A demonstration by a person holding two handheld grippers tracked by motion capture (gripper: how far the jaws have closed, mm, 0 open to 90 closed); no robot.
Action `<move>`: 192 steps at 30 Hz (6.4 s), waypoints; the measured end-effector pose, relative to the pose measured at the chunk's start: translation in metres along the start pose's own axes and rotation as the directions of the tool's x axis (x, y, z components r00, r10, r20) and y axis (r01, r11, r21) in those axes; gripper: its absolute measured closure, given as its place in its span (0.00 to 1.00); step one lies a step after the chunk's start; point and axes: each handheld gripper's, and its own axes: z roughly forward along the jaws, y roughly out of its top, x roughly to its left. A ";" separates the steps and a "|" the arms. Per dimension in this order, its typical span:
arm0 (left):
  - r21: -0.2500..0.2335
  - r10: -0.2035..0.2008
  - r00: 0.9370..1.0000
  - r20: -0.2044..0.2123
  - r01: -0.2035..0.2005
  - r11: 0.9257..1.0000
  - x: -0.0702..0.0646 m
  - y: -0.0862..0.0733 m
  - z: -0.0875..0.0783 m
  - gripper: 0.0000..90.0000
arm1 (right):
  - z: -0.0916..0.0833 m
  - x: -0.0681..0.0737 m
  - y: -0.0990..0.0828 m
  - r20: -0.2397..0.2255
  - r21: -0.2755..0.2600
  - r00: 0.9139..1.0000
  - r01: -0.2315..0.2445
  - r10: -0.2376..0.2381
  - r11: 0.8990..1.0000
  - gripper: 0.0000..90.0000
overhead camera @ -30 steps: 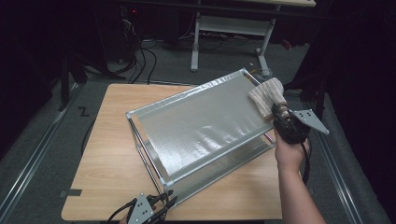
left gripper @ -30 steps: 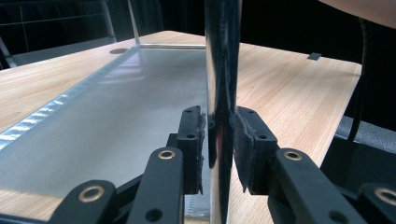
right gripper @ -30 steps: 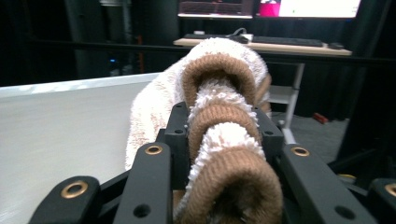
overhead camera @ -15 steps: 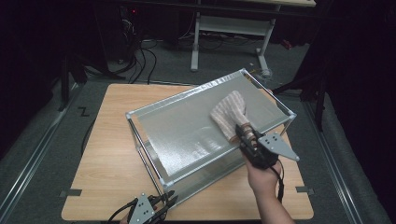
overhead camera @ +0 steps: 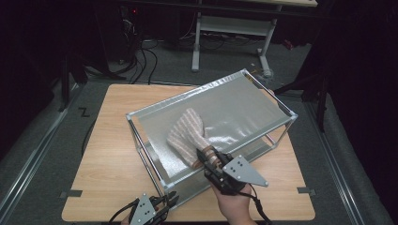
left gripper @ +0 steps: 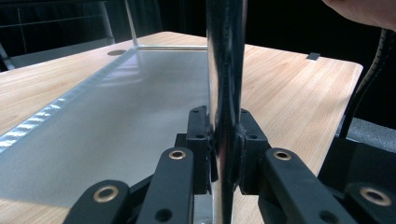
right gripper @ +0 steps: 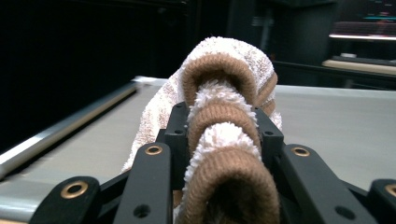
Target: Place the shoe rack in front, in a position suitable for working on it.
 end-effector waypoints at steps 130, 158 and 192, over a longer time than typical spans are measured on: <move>0.009 0.012 1.000 0.008 -0.012 1.000 -0.001 0.001 0.002 0.88 | -0.004 0.051 0.003 -0.110 0.018 0.986 0.128 -0.125 0.992 0.76; 0.009 0.004 1.000 0.005 -0.004 1.000 -0.002 0.001 0.002 0.88 | -0.026 -0.135 -0.005 0.392 0.057 0.920 0.008 -0.030 0.998 0.76; 0.005 -0.022 0.999 -0.028 0.022 1.000 0.007 -0.002 -0.002 0.88 | -0.059 -0.193 0.014 0.571 -0.025 0.821 0.012 0.004 1.000 0.78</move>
